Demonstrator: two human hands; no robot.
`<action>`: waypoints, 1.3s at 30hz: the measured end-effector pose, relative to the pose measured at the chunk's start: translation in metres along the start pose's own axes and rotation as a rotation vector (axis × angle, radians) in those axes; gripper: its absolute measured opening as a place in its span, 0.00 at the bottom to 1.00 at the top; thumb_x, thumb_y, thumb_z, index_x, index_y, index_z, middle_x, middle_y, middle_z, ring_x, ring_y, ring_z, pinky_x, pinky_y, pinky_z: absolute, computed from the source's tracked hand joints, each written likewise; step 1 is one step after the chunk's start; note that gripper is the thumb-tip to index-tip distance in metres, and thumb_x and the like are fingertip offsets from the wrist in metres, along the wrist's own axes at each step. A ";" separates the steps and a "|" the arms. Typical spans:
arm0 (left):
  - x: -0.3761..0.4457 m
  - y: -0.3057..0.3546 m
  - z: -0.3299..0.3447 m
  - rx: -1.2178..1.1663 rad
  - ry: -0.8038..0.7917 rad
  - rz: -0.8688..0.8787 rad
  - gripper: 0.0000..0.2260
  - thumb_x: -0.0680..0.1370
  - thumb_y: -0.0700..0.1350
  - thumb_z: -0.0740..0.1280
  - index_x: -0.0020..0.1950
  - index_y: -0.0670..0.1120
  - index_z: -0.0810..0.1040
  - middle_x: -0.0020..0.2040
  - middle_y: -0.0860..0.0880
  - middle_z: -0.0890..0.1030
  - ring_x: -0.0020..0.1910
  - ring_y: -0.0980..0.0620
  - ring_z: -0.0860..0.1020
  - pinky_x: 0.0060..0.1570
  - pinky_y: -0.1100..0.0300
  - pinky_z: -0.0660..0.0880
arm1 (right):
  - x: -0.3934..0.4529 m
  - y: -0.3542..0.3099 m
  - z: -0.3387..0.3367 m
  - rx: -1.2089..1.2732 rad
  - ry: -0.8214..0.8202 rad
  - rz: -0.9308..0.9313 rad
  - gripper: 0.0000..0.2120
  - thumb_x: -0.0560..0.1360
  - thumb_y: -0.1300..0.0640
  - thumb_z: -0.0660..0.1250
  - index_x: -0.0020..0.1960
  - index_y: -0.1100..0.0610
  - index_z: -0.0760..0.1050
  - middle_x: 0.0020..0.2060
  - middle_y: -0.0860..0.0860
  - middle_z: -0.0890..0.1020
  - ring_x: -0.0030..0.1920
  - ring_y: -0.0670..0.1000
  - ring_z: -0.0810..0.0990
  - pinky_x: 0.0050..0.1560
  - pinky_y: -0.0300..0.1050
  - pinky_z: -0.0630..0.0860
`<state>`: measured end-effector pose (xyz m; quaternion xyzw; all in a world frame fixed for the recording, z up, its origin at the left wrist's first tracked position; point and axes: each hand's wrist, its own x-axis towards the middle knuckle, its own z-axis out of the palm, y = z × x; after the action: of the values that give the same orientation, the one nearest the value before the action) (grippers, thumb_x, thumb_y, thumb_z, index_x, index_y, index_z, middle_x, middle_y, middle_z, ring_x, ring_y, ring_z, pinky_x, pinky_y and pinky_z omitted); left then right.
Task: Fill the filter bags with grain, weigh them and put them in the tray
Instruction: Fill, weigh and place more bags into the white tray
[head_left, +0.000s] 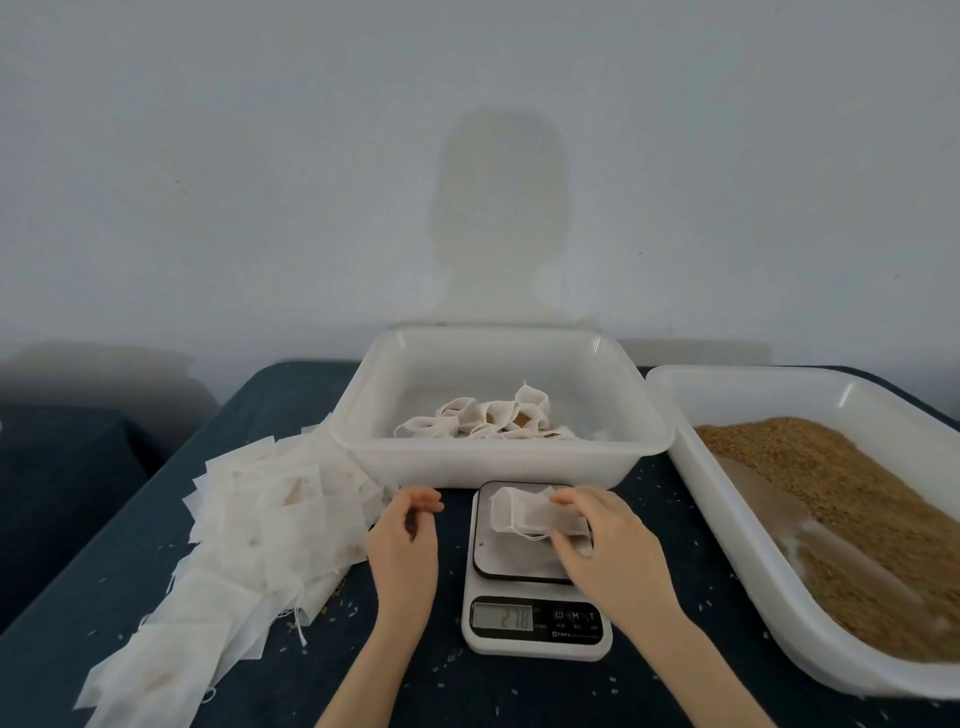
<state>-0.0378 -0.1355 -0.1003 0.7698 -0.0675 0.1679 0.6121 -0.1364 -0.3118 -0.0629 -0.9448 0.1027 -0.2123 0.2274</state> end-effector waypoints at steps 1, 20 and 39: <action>0.000 0.000 0.000 0.001 -0.004 0.003 0.18 0.76 0.30 0.62 0.41 0.54 0.77 0.38 0.55 0.81 0.39 0.63 0.77 0.39 0.77 0.69 | 0.000 -0.002 0.001 -0.017 -0.015 -0.023 0.18 0.72 0.46 0.71 0.61 0.45 0.74 0.57 0.38 0.74 0.54 0.38 0.73 0.46 0.25 0.68; 0.000 0.002 0.005 0.012 -0.037 -0.067 0.18 0.76 0.31 0.63 0.38 0.54 0.78 0.35 0.59 0.80 0.36 0.59 0.76 0.36 0.72 0.71 | 0.112 -0.013 -0.060 0.116 0.183 0.130 0.07 0.74 0.61 0.64 0.40 0.58 0.79 0.33 0.54 0.80 0.39 0.57 0.77 0.37 0.46 0.71; 0.000 0.002 0.007 0.096 -0.079 -0.080 0.19 0.76 0.31 0.63 0.37 0.57 0.76 0.38 0.65 0.79 0.34 0.62 0.76 0.36 0.73 0.70 | 0.179 0.035 -0.028 -0.494 -0.549 0.240 0.12 0.77 0.51 0.65 0.57 0.51 0.82 0.55 0.49 0.82 0.55 0.52 0.79 0.51 0.43 0.74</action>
<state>-0.0370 -0.1428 -0.0996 0.8064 -0.0526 0.1157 0.5775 0.0066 -0.4048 0.0062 -0.9740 0.1961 0.1077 0.0351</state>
